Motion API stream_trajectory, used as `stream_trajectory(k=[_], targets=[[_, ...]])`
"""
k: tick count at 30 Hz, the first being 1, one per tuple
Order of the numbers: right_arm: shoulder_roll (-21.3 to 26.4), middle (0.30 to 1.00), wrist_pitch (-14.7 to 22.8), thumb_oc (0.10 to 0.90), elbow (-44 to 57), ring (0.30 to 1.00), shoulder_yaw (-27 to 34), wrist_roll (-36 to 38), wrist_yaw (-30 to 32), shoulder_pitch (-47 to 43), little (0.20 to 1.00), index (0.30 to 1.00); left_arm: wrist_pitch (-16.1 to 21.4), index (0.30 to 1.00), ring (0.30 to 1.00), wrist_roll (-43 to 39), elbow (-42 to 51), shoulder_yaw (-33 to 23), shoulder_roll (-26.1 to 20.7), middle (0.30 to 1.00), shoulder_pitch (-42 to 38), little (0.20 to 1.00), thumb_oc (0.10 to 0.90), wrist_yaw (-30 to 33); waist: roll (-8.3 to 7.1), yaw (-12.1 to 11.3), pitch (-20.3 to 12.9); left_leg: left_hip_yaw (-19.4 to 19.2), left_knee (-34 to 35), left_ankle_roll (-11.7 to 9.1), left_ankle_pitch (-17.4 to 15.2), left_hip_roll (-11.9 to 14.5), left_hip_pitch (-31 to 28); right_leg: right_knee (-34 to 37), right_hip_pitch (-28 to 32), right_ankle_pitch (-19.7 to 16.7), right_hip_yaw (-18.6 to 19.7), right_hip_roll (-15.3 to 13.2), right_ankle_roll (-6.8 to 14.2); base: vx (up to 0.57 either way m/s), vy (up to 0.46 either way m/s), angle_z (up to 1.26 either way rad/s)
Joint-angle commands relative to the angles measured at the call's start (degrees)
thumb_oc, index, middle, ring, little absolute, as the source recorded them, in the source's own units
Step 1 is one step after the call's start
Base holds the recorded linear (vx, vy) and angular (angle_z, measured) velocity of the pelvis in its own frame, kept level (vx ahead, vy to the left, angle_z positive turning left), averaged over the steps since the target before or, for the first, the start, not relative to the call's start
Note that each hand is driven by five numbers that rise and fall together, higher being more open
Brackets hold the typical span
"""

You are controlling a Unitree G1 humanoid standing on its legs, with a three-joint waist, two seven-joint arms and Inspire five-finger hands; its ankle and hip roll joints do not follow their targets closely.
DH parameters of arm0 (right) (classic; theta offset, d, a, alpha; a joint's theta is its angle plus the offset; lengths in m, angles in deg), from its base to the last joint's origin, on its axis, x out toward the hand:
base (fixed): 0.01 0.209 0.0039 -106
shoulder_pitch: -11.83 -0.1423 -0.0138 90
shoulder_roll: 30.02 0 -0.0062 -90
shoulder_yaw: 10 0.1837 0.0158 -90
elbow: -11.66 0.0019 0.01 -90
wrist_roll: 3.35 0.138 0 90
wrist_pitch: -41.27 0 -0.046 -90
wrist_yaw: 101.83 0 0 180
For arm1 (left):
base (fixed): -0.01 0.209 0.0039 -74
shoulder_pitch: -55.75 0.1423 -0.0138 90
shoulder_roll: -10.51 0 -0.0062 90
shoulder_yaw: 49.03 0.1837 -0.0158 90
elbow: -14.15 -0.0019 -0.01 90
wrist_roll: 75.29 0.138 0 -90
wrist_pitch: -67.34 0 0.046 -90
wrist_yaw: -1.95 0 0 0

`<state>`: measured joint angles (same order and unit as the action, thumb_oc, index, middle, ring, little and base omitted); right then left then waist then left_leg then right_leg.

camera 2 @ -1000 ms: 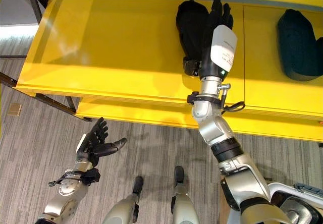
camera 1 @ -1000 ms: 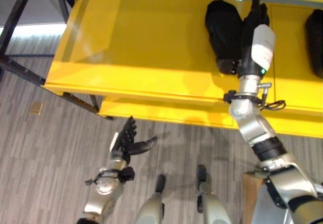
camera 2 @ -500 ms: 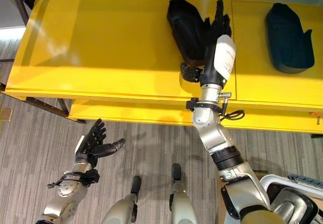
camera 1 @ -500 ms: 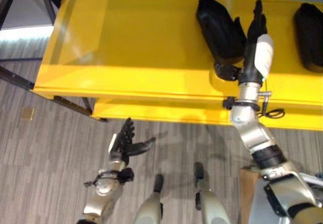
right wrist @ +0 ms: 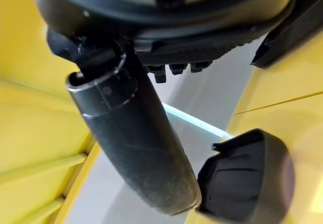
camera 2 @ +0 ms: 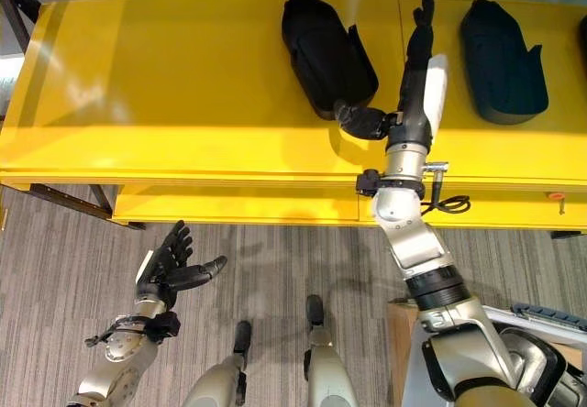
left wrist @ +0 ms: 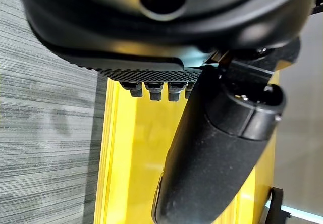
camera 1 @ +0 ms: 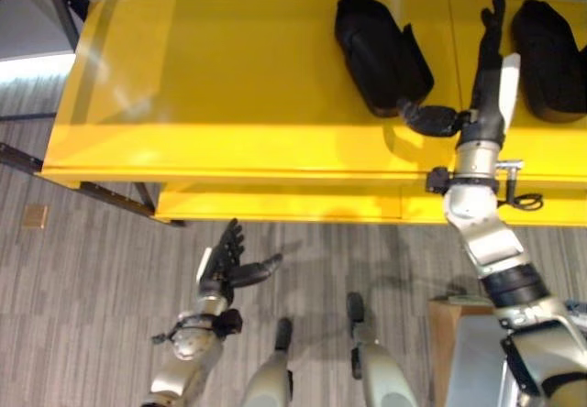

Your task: Move parts from the plastic box to the shelf.

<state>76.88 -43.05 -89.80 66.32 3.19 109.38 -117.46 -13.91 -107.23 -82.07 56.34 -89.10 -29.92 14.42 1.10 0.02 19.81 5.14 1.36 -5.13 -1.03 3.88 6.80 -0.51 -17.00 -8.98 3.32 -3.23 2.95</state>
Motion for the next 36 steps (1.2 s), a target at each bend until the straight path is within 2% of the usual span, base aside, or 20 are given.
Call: stream_trajectory(k=[1, 6, 13, 18, 36], targets=[[4.2, 1.000, 8.8, 0.900, 1.2, 1.000, 0.6, 12.2, -5.2, -8.6, 1.000, 1.000, 3.6, 1.000, 1.000, -1.9, 6.0, -1.0, -0.9, 1.000, 0.6, 1.000, 0.900, -2.6, 0.67, -0.4, -5.1, 0.1, 1.9, 1.7, -0.9, 3.7, -5.9, -15.1, -9.4, 5.4, 0.4, -3.6, 3.5, 0.00, -0.032, -0.03], [7.0, 1.000, 9.4, 0.900, -6.6, 1.000, -2.8, 24.6, -11.0, -11.6, 1.000, 1.000, 3.3, 1.000, 1.000, -3.9, 5.5, -0.1, -1.6, 1.000, 0.8, 1.000, 0.900, -4.3, 1.04, -0.6, -4.9, 0.1, 2.4, 1.3, -0.4, 3.7, -6.1, -15.3, -9.8, 5.6, 0.3, -3.5, 3.3, 0.00, -0.006, 0.00], [9.1, 1.000, 8.6, 0.900, -15.5, 1.000, -6.4, 31.8, -16.0, -17.2, 1.000, 1.000, 3.5, 1.000, 1.000, -5.0, 5.0, 1.3, -1.8, 1.000, -0.4, 1.000, 0.900, -5.3, 2.17, -0.9, -4.5, 0.3, 2.6, 1.0, 0.2, 3.7, -5.9, -15.9, -10.4, 5.8, 0.1, -3.6, 3.2, 0.00, 0.000, 0.00], [10.8, 1.000, 8.0, 0.900, -20.4, 1.000, -8.8, 32.8, -17.5, -21.5, 1.000, 1.000, 3.8, 1.000, 1.000, -5.7, 4.4, 1.9, -1.6, 1.000, -1.1, 1.000, 0.900, -5.6, 2.69, -1.2, -4.2, 0.4, 2.9, 0.9, 0.6, 3.6, -5.7, -16.3, -10.9, 5.9, 0.1, -3.6, 3.0, 0.00, 0.000, 0.00], [14.7, 1.000, 7.6, 0.900, -25.8, 1.000, -13.0, 30.9, -17.5, -30.1, 1.000, 1.000, 4.4, 1.000, 1.000, -6.4, 4.1, 2.4, -1.2, 1.000, -2.5, 1.000, 0.900, -5.3, 4.01, -1.6, -3.7, 1.4, 3.6, 0.3, 2.2, 3.6, -4.4, -18.0, -13.0, 6.8, -0.9, -3.7, 2.5, 0.00, -0.003, 0.01]])
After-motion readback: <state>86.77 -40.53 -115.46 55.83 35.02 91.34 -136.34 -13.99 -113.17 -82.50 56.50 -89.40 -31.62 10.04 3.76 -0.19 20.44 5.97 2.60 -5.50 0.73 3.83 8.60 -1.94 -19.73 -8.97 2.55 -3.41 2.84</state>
